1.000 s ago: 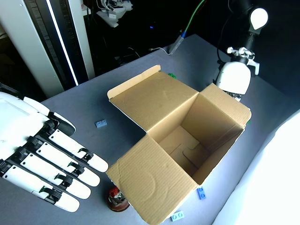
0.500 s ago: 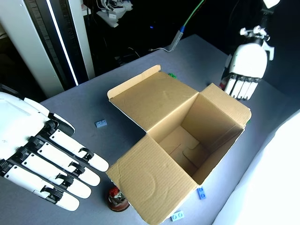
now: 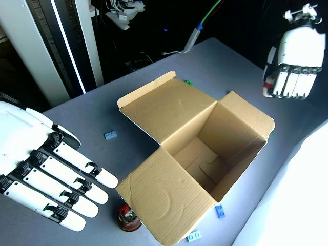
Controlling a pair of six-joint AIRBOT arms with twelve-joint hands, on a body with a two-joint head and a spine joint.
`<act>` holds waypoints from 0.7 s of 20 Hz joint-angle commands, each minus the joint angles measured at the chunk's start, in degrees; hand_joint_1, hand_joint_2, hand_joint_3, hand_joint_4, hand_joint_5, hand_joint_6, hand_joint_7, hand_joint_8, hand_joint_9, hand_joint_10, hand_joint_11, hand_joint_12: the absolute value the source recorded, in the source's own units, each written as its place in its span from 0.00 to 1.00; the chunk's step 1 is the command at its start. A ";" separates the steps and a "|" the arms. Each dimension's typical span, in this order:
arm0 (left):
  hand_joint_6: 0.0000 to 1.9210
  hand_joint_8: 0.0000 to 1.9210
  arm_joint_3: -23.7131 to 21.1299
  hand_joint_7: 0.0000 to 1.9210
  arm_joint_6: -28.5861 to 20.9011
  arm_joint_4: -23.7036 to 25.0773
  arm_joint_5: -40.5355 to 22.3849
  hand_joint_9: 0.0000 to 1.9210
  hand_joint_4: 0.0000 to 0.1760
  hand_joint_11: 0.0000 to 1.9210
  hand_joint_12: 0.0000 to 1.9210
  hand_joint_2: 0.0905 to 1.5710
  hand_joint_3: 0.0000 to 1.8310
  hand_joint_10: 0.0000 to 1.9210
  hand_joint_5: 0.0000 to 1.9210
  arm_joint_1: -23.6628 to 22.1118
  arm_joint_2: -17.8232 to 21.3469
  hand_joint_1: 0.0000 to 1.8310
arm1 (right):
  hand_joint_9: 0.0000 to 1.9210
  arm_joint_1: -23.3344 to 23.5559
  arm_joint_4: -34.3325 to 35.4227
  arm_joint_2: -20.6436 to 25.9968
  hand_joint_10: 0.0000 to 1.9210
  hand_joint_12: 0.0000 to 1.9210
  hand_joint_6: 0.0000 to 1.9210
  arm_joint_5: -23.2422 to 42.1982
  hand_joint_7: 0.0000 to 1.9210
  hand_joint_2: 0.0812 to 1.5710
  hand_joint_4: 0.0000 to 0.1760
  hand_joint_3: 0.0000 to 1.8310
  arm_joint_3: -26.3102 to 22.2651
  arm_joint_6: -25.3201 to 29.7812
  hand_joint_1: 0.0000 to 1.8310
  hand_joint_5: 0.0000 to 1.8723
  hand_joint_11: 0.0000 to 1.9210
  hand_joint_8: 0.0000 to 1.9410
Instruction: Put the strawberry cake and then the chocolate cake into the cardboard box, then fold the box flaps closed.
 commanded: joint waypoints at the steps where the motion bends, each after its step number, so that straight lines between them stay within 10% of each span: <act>1: 0.81 0.94 -0.24 0.24 0.18 -3.24 1.10 0.27 0.00 0.25 1.00 0.87 0.00 1.00 0.26 -1.47 0.58 0.69 | 0.05 0.60 -0.92 0.63 0.00 0.19 0.00 6.40 0.05 0.66 0.06 0.00 0.05 0.07 0.35 0.04 0.00 0.00; 14: 0.84 0.94 -4.83 0.23 -0.60 1.41 0.59 0.26 0.00 0.24 1.00 0.88 0.00 1.00 0.26 -7.44 -3.65 0.68 | 0.07 0.61 -0.92 0.60 0.00 0.23 0.00 6.58 0.07 0.66 0.05 0.00 0.05 0.06 0.36 0.04 0.00 0.00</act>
